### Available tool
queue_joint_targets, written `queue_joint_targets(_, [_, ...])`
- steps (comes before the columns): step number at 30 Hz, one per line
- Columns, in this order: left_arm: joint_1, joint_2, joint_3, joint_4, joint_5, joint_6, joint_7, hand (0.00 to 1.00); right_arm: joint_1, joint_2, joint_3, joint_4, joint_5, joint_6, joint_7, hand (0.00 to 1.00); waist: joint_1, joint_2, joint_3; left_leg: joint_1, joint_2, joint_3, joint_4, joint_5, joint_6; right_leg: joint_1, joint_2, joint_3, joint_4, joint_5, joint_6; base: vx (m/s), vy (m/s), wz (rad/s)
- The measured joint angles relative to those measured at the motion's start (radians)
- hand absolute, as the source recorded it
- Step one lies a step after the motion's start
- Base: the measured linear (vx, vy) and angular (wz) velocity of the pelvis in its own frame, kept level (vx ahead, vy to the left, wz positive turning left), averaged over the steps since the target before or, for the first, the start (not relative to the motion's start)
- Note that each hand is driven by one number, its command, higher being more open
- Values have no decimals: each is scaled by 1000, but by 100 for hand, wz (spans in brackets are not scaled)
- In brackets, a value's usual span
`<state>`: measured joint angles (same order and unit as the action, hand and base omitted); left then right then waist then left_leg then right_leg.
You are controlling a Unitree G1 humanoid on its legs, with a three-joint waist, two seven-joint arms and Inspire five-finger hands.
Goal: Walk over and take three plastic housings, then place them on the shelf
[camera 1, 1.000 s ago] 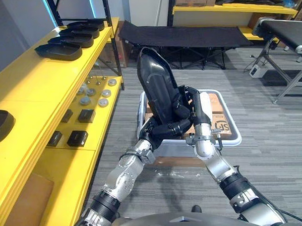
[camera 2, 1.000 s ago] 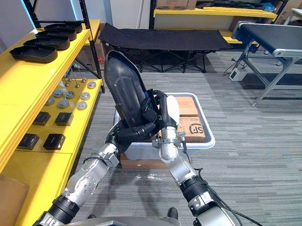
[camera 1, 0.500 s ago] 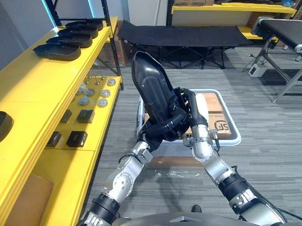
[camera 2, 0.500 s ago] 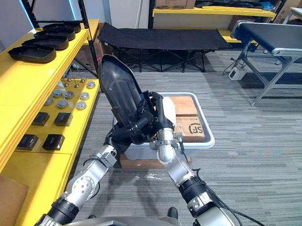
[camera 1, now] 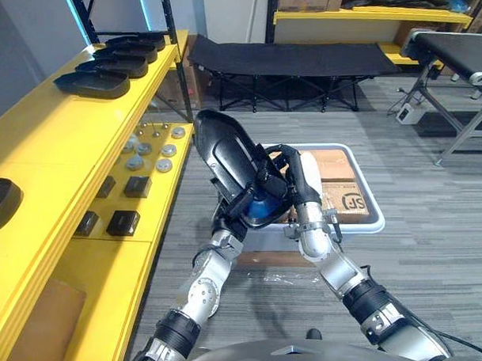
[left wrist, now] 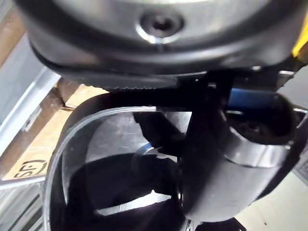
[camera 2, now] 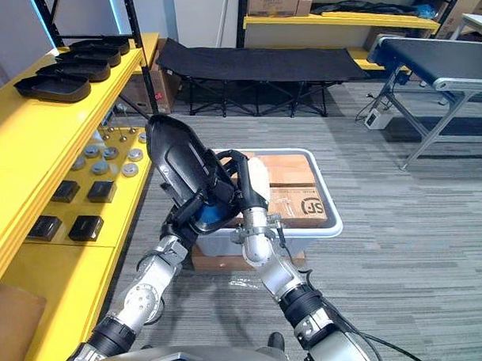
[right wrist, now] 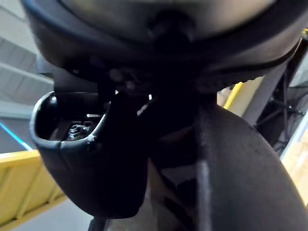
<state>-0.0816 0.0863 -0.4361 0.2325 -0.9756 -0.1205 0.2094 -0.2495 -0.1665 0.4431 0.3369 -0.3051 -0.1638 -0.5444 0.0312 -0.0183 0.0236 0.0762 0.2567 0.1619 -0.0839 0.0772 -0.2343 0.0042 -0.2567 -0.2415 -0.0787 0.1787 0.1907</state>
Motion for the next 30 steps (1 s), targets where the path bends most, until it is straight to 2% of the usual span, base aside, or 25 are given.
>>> queue_joint_targets(10, [0, -37, 2, 0, 85, -89, 103, 0, 0, 52, -1, 0, 19, 1, -7, 0, -2, -8, 4, 2, 0, -2, 0, 0, 0, 5, 0, -4, 0, -4, 1, 0, 0, 0])
queue_joint_targets(11, [0, -38, 2, 0, 96, -96, 113, 0, -1, 56, -1, 0, 19, 1, -8, 100, -2, -10, 5, 2, 0, -2, 0, 0, 0, 5, 0, -4, 0, -5, 1, 0, 0, 0])
queue_joint_targets(17, [-1, -96, 49, -5, 195, -142, 202, 0, 13, 60, 34, -1, 52, -34, 13, 100, -5, -22, 6, 5, 0, -2, 0, -2, 0, 7, 0, -5, 0, -7, 2, 0, 0, 0])
queue_joint_targets(21, [0, -98, 79, -41, 405, -147, 320, 0, 48, 81, 50, -11, 129, -39, 47, 100, -1, -25, 7, 7, 0, -4, 0, -5, 2, 12, 0, -12, 0, -11, -1, 0, 0, 1])
queue_joint_targets(23, [0, -98, 87, -67, 465, -147, 347, 0, 49, 90, 51, -30, 137, -36, 53, 100, -1, -25, 7, 7, 0, -4, 0, -5, 1, 12, 0, -12, 0, -11, -1, 0, 0, 0])
queue_joint_targets(30, [0, -97, 146, -170, 868, -138, 454, 0, 69, 91, 47, -112, 167, -49, 58, 100, -7, -25, 7, 19, -1, 6, 0, -11, -3, 17, 0, -11, 1, -14, -4, 0, 0, -3])
